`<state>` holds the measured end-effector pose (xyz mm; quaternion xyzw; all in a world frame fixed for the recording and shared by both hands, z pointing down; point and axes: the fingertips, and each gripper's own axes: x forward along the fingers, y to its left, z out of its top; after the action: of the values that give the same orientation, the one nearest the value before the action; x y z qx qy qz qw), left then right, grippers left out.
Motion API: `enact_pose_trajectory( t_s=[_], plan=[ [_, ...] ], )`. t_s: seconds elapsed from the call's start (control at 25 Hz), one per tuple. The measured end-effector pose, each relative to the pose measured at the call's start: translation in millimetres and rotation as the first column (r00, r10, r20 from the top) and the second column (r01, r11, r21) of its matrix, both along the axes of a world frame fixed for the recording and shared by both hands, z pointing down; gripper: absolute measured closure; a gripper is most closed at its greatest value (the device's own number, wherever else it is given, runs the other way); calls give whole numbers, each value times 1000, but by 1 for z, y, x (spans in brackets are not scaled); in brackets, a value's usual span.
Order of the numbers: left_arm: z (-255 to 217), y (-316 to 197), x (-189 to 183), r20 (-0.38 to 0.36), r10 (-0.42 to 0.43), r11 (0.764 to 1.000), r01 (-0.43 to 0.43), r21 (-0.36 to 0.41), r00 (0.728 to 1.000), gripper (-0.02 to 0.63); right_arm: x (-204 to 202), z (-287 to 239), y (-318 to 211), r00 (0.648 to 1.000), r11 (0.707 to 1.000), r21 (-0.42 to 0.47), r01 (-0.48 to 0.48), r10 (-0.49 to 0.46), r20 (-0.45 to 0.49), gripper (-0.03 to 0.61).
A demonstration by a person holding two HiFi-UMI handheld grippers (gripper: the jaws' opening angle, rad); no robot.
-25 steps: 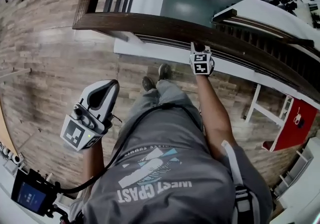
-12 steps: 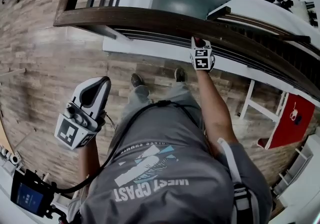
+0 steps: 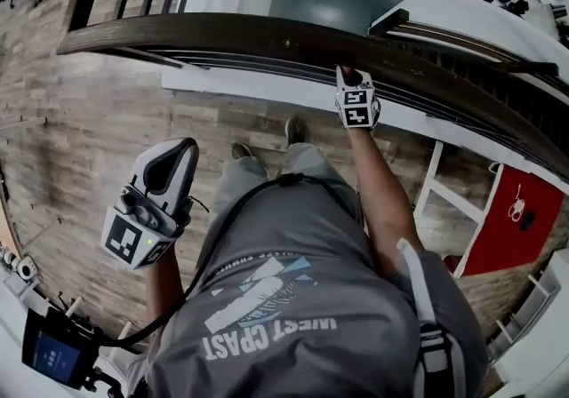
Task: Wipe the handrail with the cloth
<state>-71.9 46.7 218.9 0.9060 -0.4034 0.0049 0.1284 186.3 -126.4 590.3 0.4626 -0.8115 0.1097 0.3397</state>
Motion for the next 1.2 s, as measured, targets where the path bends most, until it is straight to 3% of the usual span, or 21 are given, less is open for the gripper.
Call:
enact_pose_trajectory(
  t_s=[0.24, 0.48, 0.76, 0.96, 1.08, 1.2],
  plan=[
    [1, 63, 33, 66, -46, 999, 47, -8, 997, 614, 91, 0, 16, 998, 998, 23, -53, 54, -35, 537],
    [24, 112, 67, 24, -62, 997, 63, -36, 998, 614, 157, 6, 18, 993, 995, 12, -96, 96, -67, 537],
    [27, 135, 105, 34, -88, 993, 91, -80, 996, 615, 246, 5, 24, 980, 983, -1, -181, 181, -85, 537],
    [14, 119, 198, 81, -27, 998, 31, -49, 996, 614, 378, -3, 32, 959, 962, 11, -271, 271, -85, 537],
    [10, 98, 276, 91, 12, 999, -8, -36, 996, 614, 465, -6, 42, 946, 949, 21, -313, 314, -79, 537],
    [6, 78, 368, 53, 62, 998, -61, -16, 997, 614, 546, -9, 44, 938, 941, 25, -338, 339, -71, 537]
  ],
)
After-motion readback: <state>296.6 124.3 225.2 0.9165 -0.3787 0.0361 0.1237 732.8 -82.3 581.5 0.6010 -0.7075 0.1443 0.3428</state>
